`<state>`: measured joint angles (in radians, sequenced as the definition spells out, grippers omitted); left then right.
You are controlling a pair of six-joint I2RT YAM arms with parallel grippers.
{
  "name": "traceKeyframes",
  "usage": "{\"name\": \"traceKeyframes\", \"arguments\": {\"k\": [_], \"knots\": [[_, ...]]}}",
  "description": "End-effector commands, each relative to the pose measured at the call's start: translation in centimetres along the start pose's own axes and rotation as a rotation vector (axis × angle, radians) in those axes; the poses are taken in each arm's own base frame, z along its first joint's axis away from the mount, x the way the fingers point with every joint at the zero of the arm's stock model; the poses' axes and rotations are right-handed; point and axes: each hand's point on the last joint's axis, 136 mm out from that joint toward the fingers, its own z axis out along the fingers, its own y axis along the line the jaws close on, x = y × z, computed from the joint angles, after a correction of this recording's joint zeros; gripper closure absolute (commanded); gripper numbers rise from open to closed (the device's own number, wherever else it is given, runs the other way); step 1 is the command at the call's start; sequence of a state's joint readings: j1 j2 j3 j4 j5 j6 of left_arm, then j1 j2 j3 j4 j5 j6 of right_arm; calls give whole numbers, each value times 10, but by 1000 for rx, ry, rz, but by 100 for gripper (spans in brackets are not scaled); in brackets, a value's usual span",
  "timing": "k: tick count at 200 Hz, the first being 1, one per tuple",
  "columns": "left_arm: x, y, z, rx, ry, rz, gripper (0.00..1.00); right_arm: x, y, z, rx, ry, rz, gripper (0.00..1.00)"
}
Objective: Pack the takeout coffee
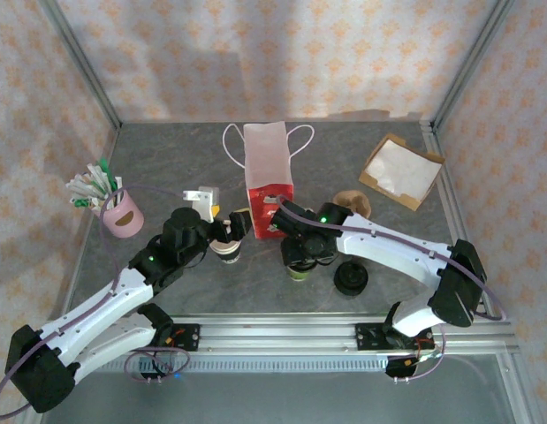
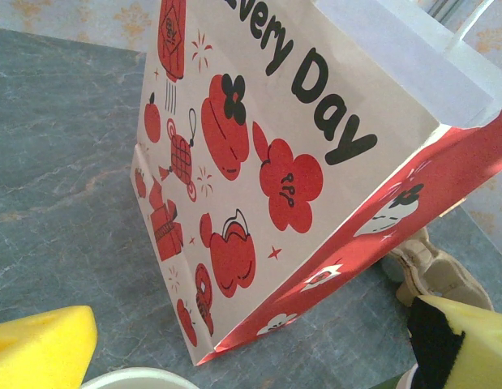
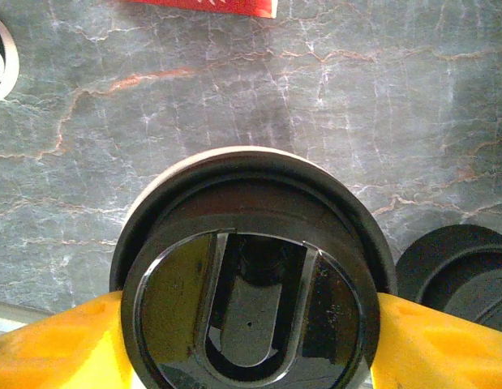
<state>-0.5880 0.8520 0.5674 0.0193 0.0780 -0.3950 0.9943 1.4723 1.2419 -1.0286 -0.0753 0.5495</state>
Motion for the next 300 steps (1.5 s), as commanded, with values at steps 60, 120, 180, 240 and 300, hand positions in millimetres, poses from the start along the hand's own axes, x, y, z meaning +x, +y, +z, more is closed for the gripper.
{"name": "traceKeyframes", "arguments": {"k": [60, 120, 180, 240, 300], "knots": [[-3, -2, 1, 14, -12, 2, 0, 1, 3, 0, -24, -15, 9, 34], [-3, -2, 1, 14, -14, 2, 0, -1, 3, -7, -33, -34, 10, 34], [-3, -2, 1, 16, -15, -1, 0, -2, 1, -11, -28, -40, 7, 34], [-3, -2, 1, 16, -13, -1, 0, 1, 6, -2, -21, -13, -10, 34], [-2, -2, 2, 16, -11, -1, 0, 3, 5, 3, 1, 6, -12, 34]]}}
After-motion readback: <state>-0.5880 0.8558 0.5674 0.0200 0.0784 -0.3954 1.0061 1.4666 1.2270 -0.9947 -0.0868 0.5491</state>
